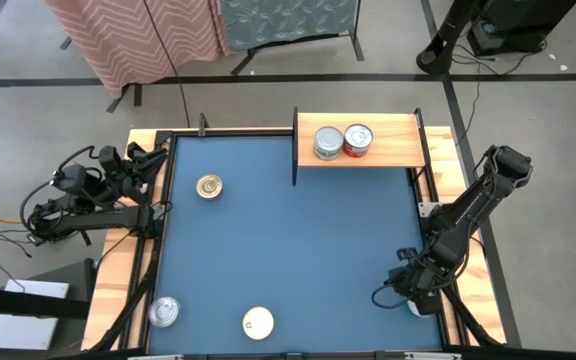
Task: Stack canned seafood by type on shelf
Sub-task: Put the right green-blue tuna can on the shelf
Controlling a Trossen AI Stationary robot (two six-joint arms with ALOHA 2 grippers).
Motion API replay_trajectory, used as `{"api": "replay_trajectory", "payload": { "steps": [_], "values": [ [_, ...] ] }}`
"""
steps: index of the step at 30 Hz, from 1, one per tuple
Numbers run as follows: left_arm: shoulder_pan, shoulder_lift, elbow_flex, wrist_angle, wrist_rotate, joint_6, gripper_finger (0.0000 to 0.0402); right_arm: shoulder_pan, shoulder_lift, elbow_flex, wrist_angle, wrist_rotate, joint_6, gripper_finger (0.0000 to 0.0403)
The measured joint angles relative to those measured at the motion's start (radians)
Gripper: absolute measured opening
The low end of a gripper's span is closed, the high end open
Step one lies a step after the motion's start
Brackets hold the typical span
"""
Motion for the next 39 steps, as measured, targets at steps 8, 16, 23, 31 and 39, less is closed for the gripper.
{"api": "replay_trajectory", "payload": {
  "steps": [8, 16, 23, 31, 39],
  "values": [
    [0.0, 0.0, 0.0, 0.0, -0.001, 0.019, 0.0095, 0.002, -0.003, 0.0, 0.026, -0.156, -0.027, 0.0002],
    [0.0, 0.0, 0.0, -0.001, -0.002, 0.019, 0.0095, 0.0, -0.002, 0.0, 0.057, -0.083, -0.018, 0.0002],
    [0.0, 0.0, 0.0, -0.001, -0.002, 0.018, 0.0095, 0.001, -0.002, -0.024, 0.053, -0.066, -0.016, 0.0002],
    [0.0, 0.0, 0.0, 0.0, -0.002, 0.018, 0.0095, 0.001, -0.001, -0.032, 0.053, -0.087, -0.018, 0.0002],
    [0.0, 0.0, 0.0, 0.0, -0.002, 0.018, 0.0095, 0.001, -0.001, -0.032, 0.061, -0.118, -0.018, 0.0002]
  ]
}}
